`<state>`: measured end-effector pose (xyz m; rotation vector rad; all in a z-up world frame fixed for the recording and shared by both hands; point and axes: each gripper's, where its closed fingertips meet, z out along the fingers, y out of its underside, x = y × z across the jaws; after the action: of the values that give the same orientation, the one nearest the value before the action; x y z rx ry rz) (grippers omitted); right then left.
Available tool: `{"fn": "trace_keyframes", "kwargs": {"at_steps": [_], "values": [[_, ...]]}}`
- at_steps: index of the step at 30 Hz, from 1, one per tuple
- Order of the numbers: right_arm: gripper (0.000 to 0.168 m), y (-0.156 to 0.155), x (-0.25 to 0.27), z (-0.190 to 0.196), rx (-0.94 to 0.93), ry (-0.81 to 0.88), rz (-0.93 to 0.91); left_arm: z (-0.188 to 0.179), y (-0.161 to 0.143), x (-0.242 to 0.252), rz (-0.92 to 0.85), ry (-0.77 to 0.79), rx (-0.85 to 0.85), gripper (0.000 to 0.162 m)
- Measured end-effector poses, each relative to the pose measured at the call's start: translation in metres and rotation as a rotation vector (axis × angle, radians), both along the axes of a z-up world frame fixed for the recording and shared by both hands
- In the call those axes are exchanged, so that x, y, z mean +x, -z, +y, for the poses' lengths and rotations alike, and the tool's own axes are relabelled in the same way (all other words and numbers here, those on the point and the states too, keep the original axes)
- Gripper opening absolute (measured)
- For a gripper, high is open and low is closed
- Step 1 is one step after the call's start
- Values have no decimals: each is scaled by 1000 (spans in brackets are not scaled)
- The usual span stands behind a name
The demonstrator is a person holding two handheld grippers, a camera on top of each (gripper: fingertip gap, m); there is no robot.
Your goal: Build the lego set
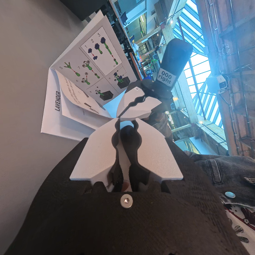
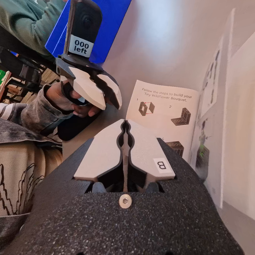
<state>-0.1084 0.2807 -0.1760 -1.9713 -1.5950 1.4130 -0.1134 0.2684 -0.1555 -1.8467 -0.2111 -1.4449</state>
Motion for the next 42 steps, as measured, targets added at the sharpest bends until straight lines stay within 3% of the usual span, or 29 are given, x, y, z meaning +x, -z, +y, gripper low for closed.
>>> {"fn": "trace_keyframes", "kwargs": {"at_steps": [5,9,13,16,24,29,33,38,42], "values": [[0,-12,-2,10,-16,69,90,8,-1,-13,66,-108,21,31],[0,-28,-5,14,-131,149,194,16,-11,-31,229,-169,80,44],[0,-39,-12,3,-225,190,268,24,-45,-40,339,-157,198,39],[0,-44,-17,-3,-320,227,318,24,-64,-37,321,-137,261,34],[0,-45,-5,-8,-458,238,334,-3,-51,-51,446,-88,278,26],[0,-46,-7,-20,-387,314,322,-14,-33,-22,235,33,86,31],[0,-43,-13,-34,-256,444,332,-5,-25,-16,228,46,64,41],[0,-36,-18,-38,-139,561,316,1,-14,-4,329,193,7,44],[0,-29,-16,-35,25,591,228,0,-2,-4,524,217,-31,52]]}}
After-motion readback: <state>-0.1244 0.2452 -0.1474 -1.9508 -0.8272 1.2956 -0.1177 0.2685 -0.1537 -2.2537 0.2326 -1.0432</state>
